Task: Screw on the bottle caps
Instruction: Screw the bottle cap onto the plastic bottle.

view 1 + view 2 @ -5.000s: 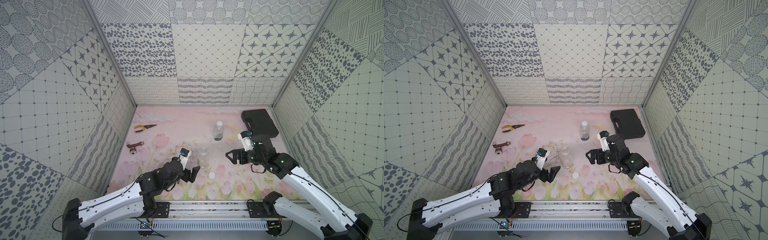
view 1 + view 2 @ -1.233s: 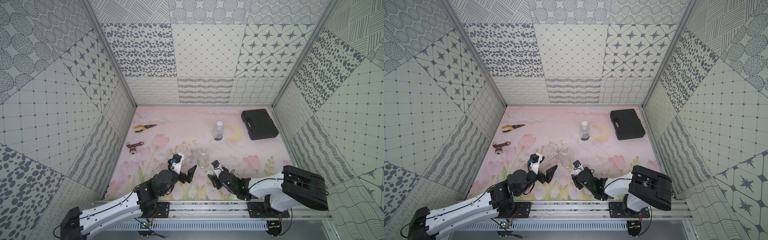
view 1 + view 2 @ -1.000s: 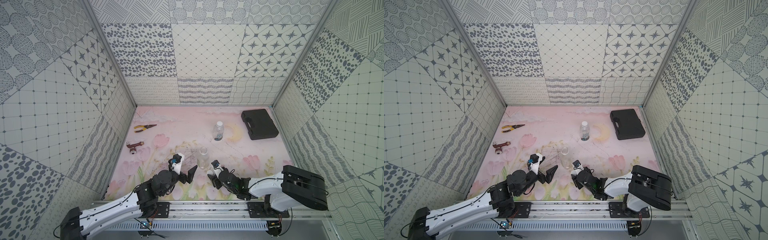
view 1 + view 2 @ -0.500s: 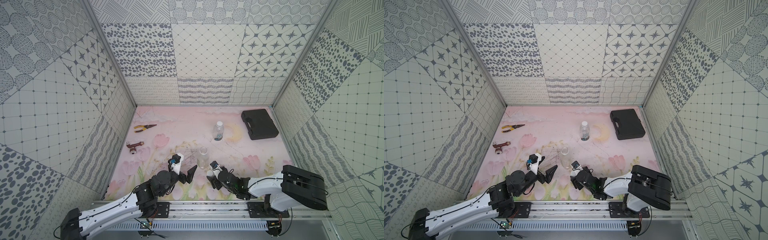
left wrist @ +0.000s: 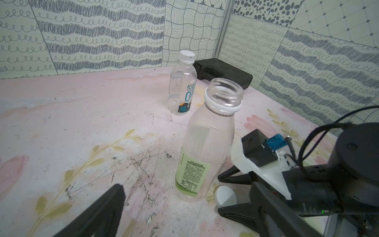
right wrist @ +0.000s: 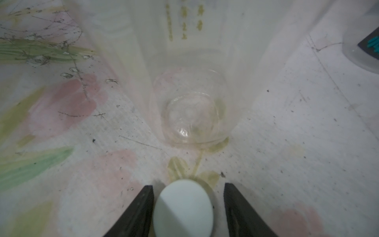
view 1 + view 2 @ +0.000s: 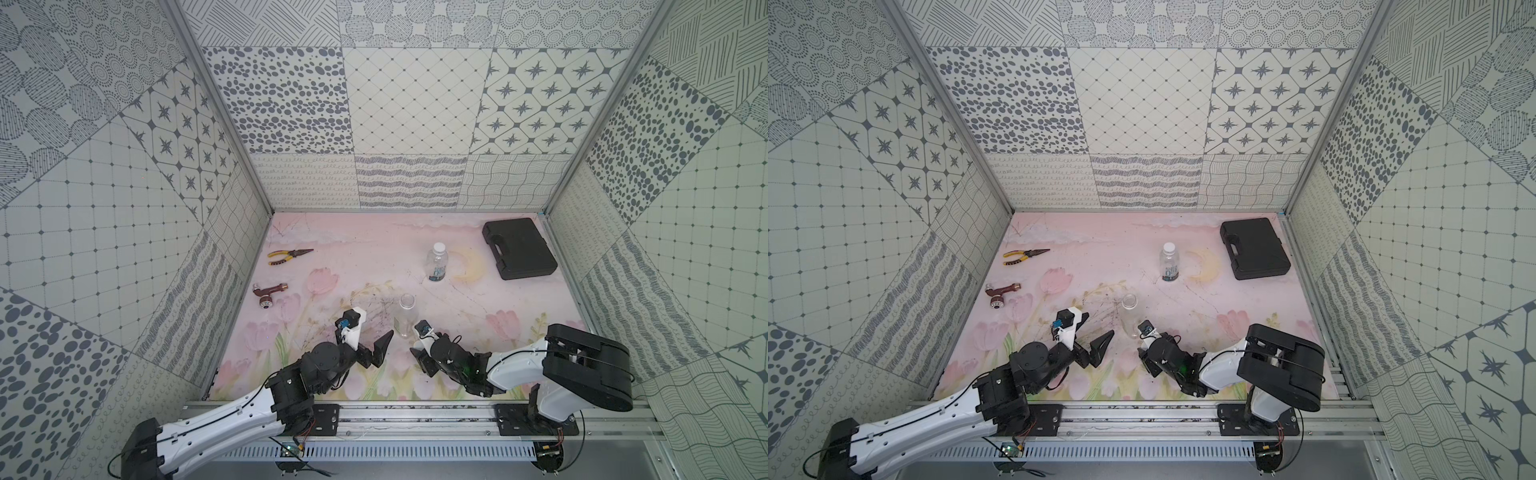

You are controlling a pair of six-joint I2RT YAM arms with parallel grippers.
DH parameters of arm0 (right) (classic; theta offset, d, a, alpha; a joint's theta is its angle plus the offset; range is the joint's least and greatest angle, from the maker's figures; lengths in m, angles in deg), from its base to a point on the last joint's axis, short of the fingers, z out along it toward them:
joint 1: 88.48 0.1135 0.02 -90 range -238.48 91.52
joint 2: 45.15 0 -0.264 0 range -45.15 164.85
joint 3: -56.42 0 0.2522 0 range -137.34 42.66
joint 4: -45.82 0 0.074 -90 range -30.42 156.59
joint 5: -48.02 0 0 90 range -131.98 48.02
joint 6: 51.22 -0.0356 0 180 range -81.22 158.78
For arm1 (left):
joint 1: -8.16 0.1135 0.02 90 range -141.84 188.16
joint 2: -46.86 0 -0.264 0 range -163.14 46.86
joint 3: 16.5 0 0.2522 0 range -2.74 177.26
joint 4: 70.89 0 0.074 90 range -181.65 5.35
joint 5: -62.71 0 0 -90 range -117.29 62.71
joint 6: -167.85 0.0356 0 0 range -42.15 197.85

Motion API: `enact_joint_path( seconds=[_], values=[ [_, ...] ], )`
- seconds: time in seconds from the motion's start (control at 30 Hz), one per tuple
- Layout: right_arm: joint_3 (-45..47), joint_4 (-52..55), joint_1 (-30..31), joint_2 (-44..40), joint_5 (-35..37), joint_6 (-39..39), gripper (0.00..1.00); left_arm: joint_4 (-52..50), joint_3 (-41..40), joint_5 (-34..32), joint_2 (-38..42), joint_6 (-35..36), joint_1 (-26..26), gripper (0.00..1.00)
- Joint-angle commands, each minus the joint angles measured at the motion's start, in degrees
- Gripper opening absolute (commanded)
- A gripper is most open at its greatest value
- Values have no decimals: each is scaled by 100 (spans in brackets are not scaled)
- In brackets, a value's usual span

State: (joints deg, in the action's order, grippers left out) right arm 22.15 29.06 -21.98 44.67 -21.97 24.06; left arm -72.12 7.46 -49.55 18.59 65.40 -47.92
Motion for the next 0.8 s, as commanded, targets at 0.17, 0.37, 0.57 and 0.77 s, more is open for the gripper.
enact_joint_path(
  seconds=[0.17,0.37,0.57,0.77],
  values=[
    [262,73,-15,-338,72,-80,46,287,-43,-70,-38,225,26,100],
    [366,154,-14,-500,145,-251,41,489,-61,162,-221,519,35,100],
    [315,625,-15,-931,271,-373,32,1216,-53,698,-931,833,73,100],
    [333,963,-22,-1339,404,-469,32,2377,-62,1189,-1943,886,345,100]
  ],
)
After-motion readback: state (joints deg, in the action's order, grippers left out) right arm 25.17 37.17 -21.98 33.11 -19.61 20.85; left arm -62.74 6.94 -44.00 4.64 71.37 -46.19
